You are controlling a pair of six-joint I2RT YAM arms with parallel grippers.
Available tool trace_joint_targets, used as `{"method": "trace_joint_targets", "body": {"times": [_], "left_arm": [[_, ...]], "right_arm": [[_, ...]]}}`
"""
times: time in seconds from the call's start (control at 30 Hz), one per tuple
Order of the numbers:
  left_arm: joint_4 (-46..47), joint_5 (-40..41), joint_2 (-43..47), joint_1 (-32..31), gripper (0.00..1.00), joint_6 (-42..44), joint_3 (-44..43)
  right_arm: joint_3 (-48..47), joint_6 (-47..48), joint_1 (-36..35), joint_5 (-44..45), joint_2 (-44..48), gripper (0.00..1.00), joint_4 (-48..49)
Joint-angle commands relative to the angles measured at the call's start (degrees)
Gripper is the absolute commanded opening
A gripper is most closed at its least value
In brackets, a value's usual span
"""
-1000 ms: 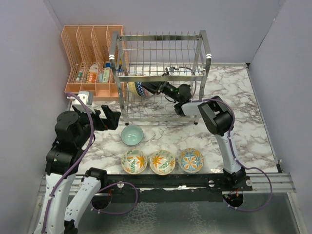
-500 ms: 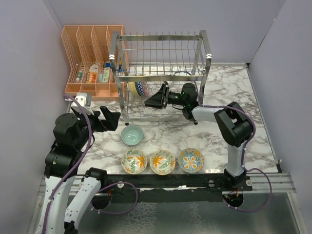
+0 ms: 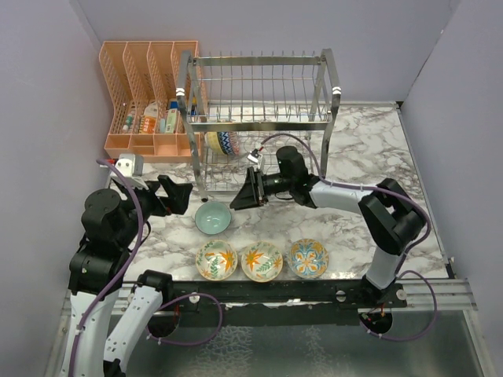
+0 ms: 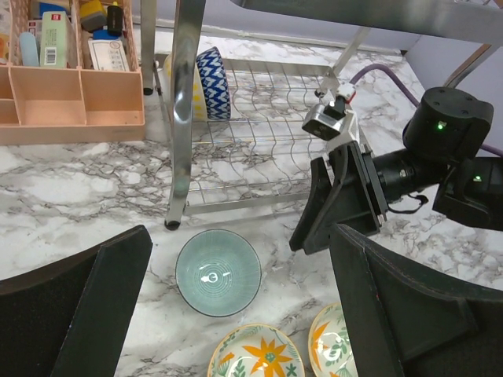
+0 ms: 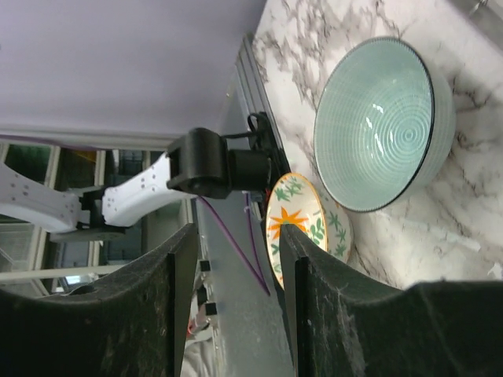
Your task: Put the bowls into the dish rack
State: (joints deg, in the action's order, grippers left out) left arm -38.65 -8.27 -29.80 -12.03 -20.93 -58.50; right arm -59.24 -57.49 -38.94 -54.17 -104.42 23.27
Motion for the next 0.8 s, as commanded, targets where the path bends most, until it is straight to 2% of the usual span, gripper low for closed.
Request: {"method": "trace_joint_targets", "body": {"times": [0.0, 0.43, 0.77], "left_arm": [[-0.28, 1.07, 0.74, -0.18, 0.99, -0.52, -1.62], [-1.59, 2.25, 1.30, -0.17, 0.99, -0.84, -1.47], [-1.84, 2.72, 1.69, -0.18, 0.99, -1.21, -1.33]], "right_arm": [[2.41, 7.53, -2.40, 5.52, 5.12, 0.47, -9.35], [10.77, 10.13, -11.25, 18.67, 13.35, 0.49, -11.42], [9.52, 12.37, -21.49, 32.38, 15.68, 0.49, -13.82]]}}
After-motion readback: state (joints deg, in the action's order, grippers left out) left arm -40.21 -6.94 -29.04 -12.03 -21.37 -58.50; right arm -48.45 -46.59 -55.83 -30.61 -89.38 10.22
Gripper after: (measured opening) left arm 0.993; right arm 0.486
